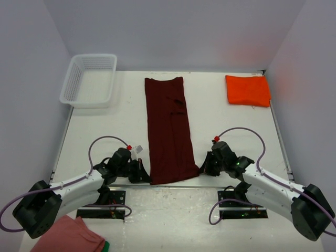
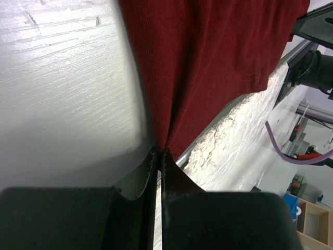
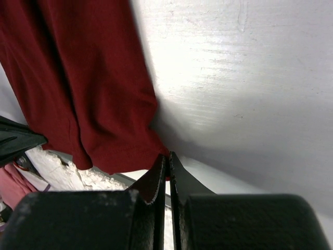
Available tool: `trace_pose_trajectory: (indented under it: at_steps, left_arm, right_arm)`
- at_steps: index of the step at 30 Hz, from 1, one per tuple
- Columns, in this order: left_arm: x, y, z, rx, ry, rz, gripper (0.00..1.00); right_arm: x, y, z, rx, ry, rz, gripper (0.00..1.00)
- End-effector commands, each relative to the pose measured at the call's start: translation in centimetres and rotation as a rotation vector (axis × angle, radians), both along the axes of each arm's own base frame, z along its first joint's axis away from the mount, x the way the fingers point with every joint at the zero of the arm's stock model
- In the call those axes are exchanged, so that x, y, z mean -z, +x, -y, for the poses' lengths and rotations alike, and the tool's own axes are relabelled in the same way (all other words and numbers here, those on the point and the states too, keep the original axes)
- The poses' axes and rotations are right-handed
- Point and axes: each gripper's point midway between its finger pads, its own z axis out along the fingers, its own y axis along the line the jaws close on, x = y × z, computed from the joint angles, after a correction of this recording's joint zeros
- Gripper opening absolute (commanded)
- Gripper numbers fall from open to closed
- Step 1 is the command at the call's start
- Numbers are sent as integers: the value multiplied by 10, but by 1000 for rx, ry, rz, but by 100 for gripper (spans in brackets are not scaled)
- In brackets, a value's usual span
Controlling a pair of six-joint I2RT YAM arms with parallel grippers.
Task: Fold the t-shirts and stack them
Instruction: Grab the bottom of the folded rectangular tshirt with both arms, then fold the folded rectangular tshirt in 1/3 of the way
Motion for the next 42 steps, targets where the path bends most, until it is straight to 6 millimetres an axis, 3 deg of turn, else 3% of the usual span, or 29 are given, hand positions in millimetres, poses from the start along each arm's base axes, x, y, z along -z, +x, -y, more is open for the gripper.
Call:
trace_pose_trajectory:
  at_steps: [1,5,11,19,22,23,24,25,26,27,29,30,31,32,35,36,37,41,42]
  left_arm:
    - [11,-12,-10,22,43,-30,0]
    - [8,-12,-8,31,35,-29,0]
    - [-12,0,3,87,10,59,0]
    - [-50,40,9,60,78,203,0]
    - [-63,59,14,27,102,238,0]
    - [-70,69,17,11,105,259,0]
    - [-71,76,17,4,109,269,0]
    - [-65,87,13,-22,125,248,0]
    - [-72,95,17,-17,96,250,0]
    - [-66,102,14,-15,115,242,0]
    - [-74,129,6,-64,128,268,0]
    - [-71,136,3,-56,144,269,0]
    - [-72,146,-3,-78,156,270,0]
    - [-78,159,-3,-81,173,291,0]
    - [-91,184,-5,-96,181,323,0]
    - [-85,189,-5,-93,190,305,0]
    - [-93,200,-4,-104,188,321,0]
    - [-94,224,0,-111,202,326,0]
    - [-87,227,0,-111,209,304,0]
  right_arm:
    - [2,9,12,61,-77,11,0]
    - [0,9,8,39,-69,14,0]
    - [-13,7,-9,-72,-46,58,0]
    - [-42,28,-17,-100,-127,97,0]
    - [-55,47,-22,-104,-176,130,0]
    - [-68,57,-29,-110,-173,158,0]
    - [-62,63,-28,-113,-220,138,0]
    - [-76,76,-37,-113,-215,167,0]
    - [-77,84,-38,-121,-229,173,0]
    - [-68,90,-41,-130,-257,143,0]
    - [-79,113,-49,-133,-263,170,0]
    - [-70,118,-50,-140,-294,138,0]
    - [-80,131,-56,-134,-284,164,0]
    - [-74,140,-54,-135,-299,149,0]
    - [-85,170,-53,-119,-288,170,0]
    - [-85,177,-51,-113,-293,169,0]
    - [-88,189,-52,-122,-275,165,0]
    - [-89,216,-49,-127,-299,166,0]
    - [-95,222,-52,-132,-283,175,0]
